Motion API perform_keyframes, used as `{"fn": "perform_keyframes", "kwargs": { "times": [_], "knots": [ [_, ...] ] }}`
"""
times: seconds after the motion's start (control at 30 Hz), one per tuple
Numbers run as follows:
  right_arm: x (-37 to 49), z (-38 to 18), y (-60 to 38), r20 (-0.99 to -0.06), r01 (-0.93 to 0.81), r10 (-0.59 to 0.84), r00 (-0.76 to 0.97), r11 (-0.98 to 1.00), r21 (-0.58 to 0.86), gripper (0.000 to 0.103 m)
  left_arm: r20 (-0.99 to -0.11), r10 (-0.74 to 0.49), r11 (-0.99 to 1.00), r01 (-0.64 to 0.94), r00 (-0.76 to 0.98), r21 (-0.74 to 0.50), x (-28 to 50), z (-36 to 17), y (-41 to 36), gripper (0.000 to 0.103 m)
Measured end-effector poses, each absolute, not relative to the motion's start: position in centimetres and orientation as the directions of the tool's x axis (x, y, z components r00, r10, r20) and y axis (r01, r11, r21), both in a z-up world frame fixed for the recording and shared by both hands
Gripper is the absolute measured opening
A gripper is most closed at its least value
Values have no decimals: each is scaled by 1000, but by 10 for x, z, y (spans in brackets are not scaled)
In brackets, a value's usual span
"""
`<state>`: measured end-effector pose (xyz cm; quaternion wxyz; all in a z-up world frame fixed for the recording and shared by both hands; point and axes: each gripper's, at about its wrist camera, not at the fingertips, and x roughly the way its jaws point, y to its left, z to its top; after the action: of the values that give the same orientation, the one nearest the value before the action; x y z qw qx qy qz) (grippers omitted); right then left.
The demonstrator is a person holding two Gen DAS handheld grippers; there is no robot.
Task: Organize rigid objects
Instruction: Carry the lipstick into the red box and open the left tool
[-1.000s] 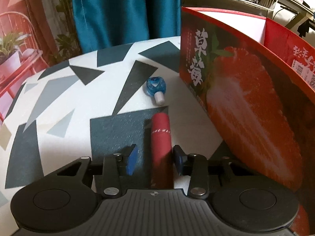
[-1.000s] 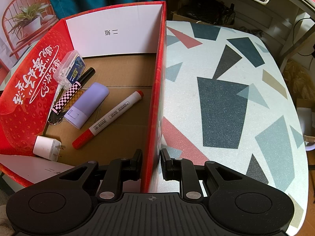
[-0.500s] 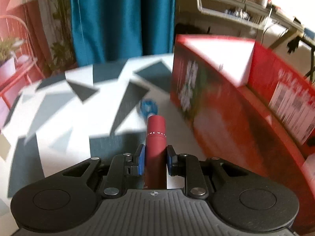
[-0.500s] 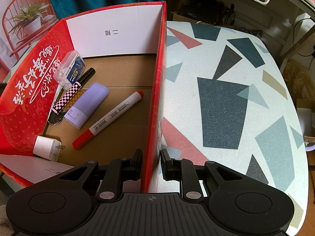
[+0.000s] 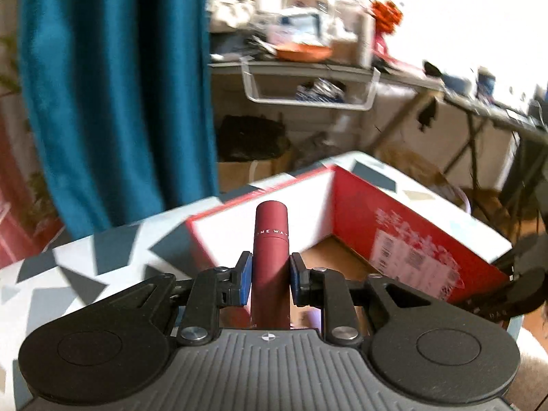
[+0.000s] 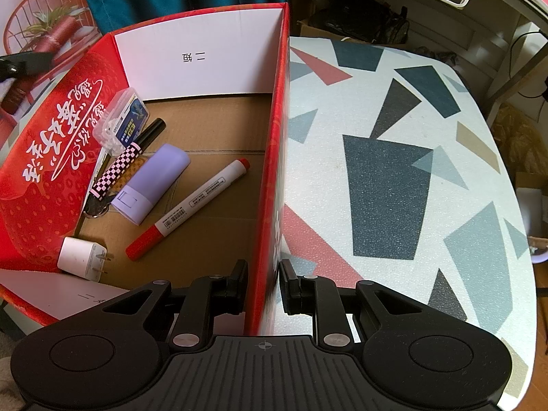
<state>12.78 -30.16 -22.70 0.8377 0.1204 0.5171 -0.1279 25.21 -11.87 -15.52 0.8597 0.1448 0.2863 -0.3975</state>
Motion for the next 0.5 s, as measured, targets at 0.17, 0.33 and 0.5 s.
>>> {"fn": "perform_keyframes", "kwargs": {
  "times": [0.17,0.33,0.5],
  "knots": [
    [128,-227,-302,-897,339,-89,433,938,70,19,-692,-568,586,809,445,40,249,-184,-148,24],
    [128,-226,-302,-897,339,-87,434,938,73,20,-736,-536,551,832,413,66,258,-203,-161,24],
    [128,-226,-302,-896,340,-85,436,937,76,20,-751,-515,535,840,413,95,259,-209,-162,24]
  ]
}}
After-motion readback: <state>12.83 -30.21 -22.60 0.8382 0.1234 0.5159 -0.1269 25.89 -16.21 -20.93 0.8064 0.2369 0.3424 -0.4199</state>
